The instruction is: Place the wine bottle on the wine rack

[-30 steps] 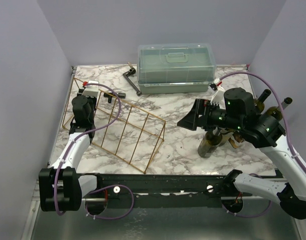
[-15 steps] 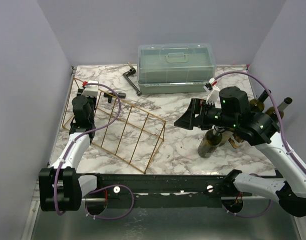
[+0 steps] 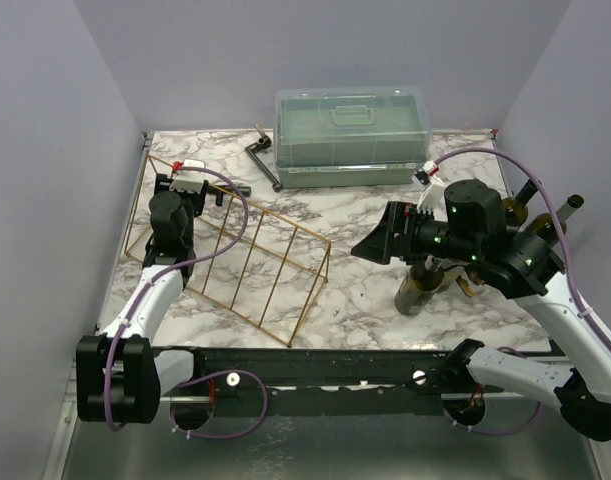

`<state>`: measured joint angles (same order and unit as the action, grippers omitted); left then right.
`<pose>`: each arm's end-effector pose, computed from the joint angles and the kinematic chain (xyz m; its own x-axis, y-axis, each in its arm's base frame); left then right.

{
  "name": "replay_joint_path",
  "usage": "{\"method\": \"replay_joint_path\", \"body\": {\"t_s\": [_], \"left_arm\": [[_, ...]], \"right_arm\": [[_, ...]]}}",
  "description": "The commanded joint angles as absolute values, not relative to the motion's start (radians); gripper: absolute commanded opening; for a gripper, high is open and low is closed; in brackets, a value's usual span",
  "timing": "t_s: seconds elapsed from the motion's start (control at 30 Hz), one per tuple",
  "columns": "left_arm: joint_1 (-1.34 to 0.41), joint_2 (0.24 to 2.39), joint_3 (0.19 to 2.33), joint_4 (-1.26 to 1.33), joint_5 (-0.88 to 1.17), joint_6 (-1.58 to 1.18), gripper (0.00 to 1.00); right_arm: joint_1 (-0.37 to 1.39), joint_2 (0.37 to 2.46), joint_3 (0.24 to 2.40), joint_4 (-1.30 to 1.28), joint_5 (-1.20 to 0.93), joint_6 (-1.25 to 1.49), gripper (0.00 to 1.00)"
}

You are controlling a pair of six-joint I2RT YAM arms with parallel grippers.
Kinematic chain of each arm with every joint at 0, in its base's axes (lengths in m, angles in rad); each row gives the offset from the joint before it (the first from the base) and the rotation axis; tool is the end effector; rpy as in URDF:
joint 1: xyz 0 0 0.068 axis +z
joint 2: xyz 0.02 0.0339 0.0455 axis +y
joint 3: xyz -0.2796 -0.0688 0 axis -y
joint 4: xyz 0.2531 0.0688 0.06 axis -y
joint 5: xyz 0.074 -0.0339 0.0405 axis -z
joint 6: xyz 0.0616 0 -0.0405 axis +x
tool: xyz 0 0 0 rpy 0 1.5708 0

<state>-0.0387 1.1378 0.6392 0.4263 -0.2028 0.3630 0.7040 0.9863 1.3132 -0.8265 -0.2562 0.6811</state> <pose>0.2879 0.0013 0.2893 -0.1253 0.3529 -0.9272 -0.1266 0.9213 0.3678 0.1450 0.1436 0.4208 -0.7847 0.1327 -0.6055 -0.3882 0.6563 0.6470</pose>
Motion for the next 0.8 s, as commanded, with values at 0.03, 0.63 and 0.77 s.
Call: {"method": "replay_joint_path", "body": {"t_s": [0.03, 0.63, 0.77], "left_arm": [[-0.052, 1.090, 0.644, 0.453, -0.209, 0.353, 0.62], [-0.065, 0.813, 0.647, 0.420, -0.069, 0.068, 0.79], [-0.075, 0.845, 0.671, 0.418, -0.002, -0.052, 0.80]], "right_arm": [[0.709, 0.956, 1.316, -0.850, -0.225, 0.667, 1.00], [0.708, 0.903, 1.305, -0.924, -0.119, 0.619, 1.00], [0.708, 0.885, 1.323, -0.953, -0.054, 0.619, 1.00]]}}
